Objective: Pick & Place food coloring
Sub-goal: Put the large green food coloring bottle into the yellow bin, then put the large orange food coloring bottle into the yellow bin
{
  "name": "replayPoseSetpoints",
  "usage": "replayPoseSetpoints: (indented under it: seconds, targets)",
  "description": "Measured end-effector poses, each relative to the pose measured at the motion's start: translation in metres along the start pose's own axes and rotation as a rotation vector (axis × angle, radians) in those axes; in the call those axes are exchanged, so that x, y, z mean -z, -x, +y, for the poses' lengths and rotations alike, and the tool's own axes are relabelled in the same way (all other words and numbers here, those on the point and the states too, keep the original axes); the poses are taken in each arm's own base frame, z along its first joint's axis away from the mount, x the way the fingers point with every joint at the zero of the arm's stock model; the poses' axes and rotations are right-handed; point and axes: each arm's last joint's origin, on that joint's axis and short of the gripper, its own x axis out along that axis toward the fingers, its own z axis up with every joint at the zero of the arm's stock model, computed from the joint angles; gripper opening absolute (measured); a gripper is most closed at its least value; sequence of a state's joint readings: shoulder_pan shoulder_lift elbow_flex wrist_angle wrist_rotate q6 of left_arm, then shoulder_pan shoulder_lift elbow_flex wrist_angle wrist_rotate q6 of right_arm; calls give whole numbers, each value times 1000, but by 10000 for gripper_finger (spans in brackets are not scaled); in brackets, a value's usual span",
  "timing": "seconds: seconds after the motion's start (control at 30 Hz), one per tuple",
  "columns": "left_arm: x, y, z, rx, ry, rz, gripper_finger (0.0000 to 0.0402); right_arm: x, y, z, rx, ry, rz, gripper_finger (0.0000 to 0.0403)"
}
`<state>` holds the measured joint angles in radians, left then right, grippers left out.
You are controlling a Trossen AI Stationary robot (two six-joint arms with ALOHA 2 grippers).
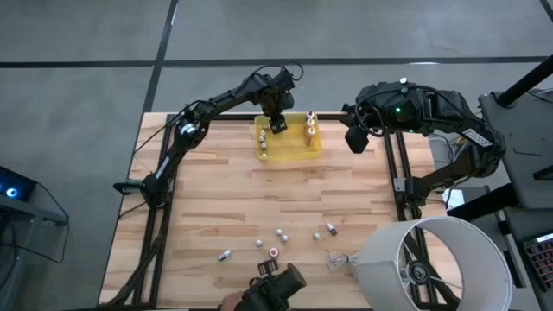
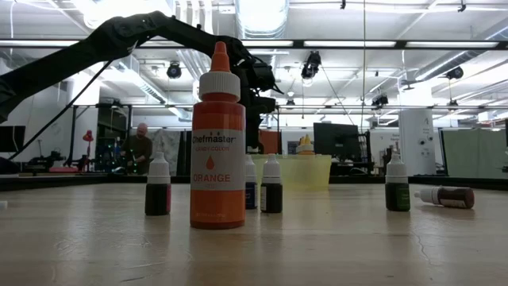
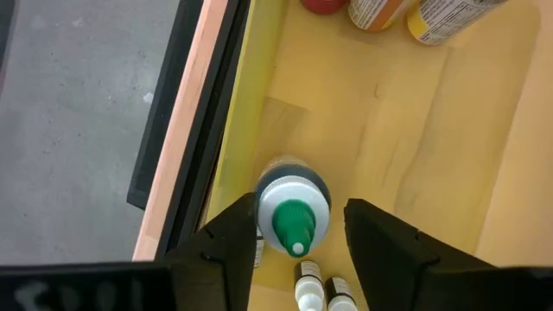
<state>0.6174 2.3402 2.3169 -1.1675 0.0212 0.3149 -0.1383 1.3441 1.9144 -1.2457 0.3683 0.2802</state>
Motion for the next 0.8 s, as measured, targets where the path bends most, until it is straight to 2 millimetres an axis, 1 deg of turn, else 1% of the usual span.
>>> replayPoseSetpoints:
  seconds: [0.2, 0.5, 0.63, 0.8]
  targets:
    - [0, 1, 0, -13, -6, 3, 149, 0, 0, 0, 0, 2, 0, 164]
    - [-8, 19, 3, -64, -8, -73, 149, 0, 0, 0, 0, 3, 1, 164]
    - [-9, 31, 3, -85, -8, -101, 149, 1, -1, 0, 1, 5, 4, 164]
    - [-9, 54, 0, -95, -5, -143, 149, 1, -2, 1, 1, 6, 7, 164]
